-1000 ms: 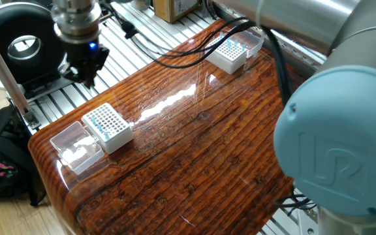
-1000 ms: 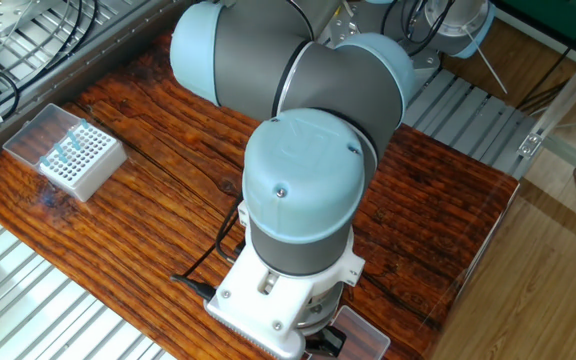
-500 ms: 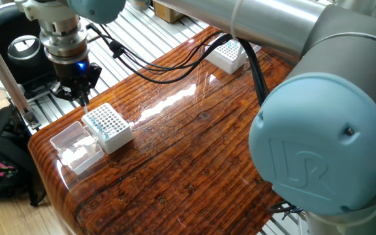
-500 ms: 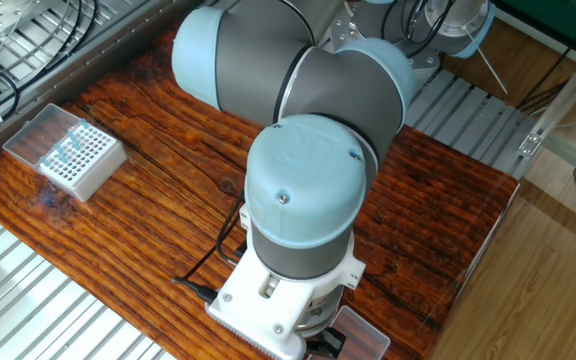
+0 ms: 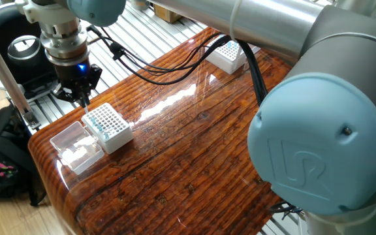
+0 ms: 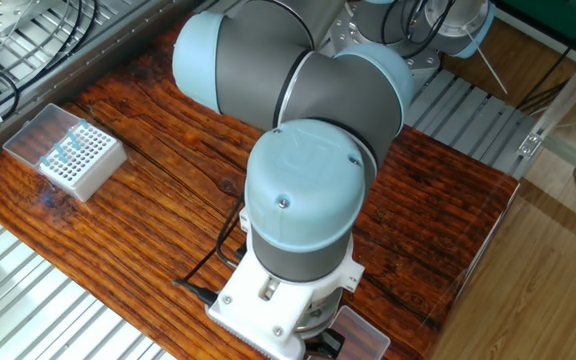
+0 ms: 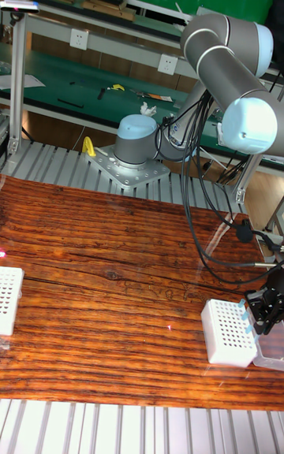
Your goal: Transfer all medium pipette tips from one holder to another
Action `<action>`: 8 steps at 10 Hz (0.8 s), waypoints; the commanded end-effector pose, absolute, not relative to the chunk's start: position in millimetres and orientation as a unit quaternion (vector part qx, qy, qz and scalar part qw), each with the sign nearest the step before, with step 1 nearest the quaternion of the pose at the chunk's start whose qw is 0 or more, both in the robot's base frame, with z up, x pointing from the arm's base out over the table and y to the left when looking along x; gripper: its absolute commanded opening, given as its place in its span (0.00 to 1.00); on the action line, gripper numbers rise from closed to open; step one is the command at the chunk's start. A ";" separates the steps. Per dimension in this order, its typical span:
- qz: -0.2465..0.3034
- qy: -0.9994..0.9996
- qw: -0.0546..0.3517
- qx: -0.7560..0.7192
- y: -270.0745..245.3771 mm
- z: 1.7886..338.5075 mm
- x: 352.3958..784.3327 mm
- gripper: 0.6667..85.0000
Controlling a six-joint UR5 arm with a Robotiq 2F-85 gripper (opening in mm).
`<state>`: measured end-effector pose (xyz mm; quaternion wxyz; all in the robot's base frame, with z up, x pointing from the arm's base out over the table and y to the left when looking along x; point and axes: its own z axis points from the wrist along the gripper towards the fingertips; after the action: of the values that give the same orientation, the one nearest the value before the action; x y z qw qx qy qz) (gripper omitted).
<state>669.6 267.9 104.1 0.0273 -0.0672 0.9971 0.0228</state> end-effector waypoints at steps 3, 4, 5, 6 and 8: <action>0.040 0.996 0.026 -0.078 276.8 104.9 668.5 0.23; 0.038 0.996 0.026 -0.081 275.9 104.3 668.5 0.26; 0.039 0.995 0.028 -0.083 276.7 103.5 669.2 0.30; 0.040 0.995 0.029 -0.084 277.5 103.3 669.6 0.32; 0.029 0.996 0.028 -0.084 271.6 105.1 669.0 0.32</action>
<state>669.3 273.0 102.8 0.0286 -0.0837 0.9956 0.0297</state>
